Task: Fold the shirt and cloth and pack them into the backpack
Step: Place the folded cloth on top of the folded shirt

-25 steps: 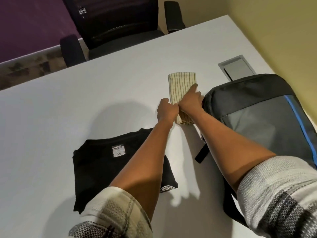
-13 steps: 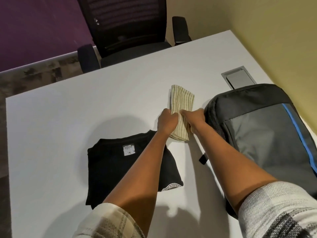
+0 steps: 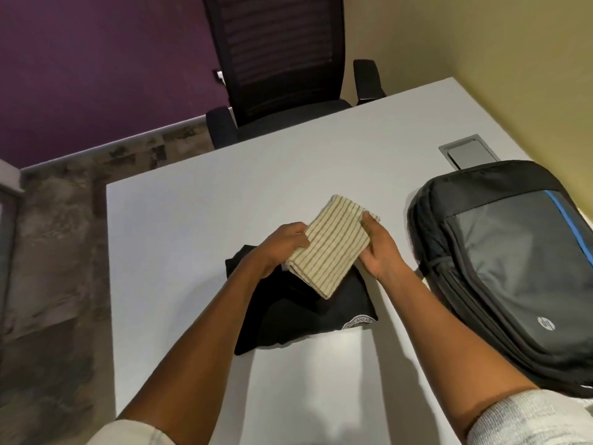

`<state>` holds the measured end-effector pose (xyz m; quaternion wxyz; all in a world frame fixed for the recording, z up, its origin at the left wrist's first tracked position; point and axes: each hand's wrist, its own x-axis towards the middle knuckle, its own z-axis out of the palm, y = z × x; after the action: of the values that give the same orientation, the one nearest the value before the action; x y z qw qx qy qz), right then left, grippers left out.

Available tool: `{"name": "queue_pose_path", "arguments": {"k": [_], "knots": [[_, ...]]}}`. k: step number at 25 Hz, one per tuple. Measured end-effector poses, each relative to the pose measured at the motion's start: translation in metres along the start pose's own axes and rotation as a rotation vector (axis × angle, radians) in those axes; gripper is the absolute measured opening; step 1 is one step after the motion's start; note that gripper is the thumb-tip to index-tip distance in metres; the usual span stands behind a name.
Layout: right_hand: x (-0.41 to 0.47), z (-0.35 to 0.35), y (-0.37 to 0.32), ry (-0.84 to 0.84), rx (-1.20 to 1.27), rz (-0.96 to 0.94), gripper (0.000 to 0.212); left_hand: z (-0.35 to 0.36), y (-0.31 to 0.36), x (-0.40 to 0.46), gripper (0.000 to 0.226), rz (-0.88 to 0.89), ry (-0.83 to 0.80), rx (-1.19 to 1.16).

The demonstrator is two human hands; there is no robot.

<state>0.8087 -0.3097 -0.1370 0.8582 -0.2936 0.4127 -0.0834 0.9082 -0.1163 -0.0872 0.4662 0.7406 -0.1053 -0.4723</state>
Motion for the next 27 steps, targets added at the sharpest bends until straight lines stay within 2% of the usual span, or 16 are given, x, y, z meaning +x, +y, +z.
{"name": "queue_pose_path", "arguments": {"k": [4,5,7,10,12,15,17,21,24,27], "knots": [[-0.031,0.006,0.043,0.195,-0.04,-0.142,0.055,-0.027,-0.039,-0.017,0.018,-0.047,0.068,0.21],[-0.04,0.008,0.055,0.229,-0.059,-0.156,0.057,-0.032,-0.048,-0.019,0.016,-0.05,0.126,0.258],[-0.053,0.006,0.081,0.277,-0.154,-0.161,0.059,-0.041,-0.065,-0.02,0.016,-0.026,0.347,0.299],[-0.065,0.001,0.11,0.342,-0.414,-0.199,0.058,-0.044,-0.088,-0.025,0.039,-0.022,0.676,0.113],[-0.071,0.0,0.116,0.378,-0.56,-0.219,0.058,-0.039,-0.097,-0.03,0.05,-0.082,0.758,0.007],[-0.073,-0.006,0.113,0.448,-0.814,-0.25,0.053,-0.03,-0.109,-0.036,0.052,-0.161,0.737,-0.058],[-0.072,-0.005,0.11,0.436,-0.941,-0.246,0.046,-0.027,-0.119,-0.038,0.046,-0.191,0.718,-0.064],[-0.068,-0.002,0.104,0.402,-0.984,-0.207,0.046,-0.023,-0.128,-0.043,0.028,-0.154,0.638,-0.152],[-0.063,-0.005,0.096,0.339,-1.069,-0.218,0.034,-0.022,-0.124,-0.051,0.035,-0.042,0.636,-0.063],[-0.069,0.0,0.085,0.304,-1.028,-0.231,0.023,-0.022,-0.124,-0.054,0.037,0.007,0.621,-0.102]]}}
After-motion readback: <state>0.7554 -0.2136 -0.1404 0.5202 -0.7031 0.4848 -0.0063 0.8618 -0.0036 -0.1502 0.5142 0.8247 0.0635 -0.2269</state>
